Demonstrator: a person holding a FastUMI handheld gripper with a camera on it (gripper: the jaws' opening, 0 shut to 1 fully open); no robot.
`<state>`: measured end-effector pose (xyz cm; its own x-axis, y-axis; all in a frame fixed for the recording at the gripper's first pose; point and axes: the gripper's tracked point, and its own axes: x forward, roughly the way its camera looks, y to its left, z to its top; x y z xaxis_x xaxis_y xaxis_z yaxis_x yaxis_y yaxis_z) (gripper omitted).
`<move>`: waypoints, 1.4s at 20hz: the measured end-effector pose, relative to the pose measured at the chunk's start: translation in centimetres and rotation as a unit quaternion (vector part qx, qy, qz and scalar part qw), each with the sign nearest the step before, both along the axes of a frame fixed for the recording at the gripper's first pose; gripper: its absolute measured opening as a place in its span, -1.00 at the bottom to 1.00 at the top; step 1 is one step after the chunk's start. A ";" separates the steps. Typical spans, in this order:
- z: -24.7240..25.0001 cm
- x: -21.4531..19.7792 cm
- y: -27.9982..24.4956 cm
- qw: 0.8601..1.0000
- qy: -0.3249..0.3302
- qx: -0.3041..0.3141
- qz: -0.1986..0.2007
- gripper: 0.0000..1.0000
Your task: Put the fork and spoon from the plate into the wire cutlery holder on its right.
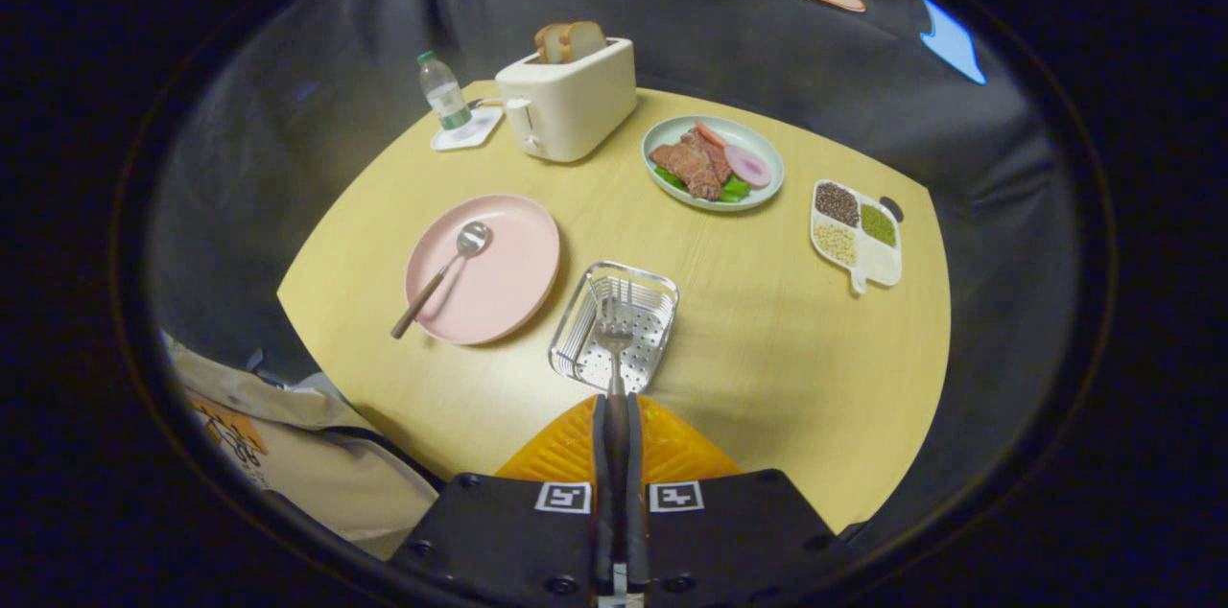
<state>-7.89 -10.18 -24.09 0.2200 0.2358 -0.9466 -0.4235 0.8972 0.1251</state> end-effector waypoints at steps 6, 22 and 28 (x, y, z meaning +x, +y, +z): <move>-2.1 0.0 0.0 0.997 0.044 -0.029 0.057 -0.84; -4.4 1.6 1.4 0.989 0.092 -0.079 0.080 -0.84; -4.3 1.5 2.1 0.993 0.067 -0.068 0.063 -0.18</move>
<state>-6.37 -8.09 -28.42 0.0660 0.1208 -0.9905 -0.5206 0.8510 0.0691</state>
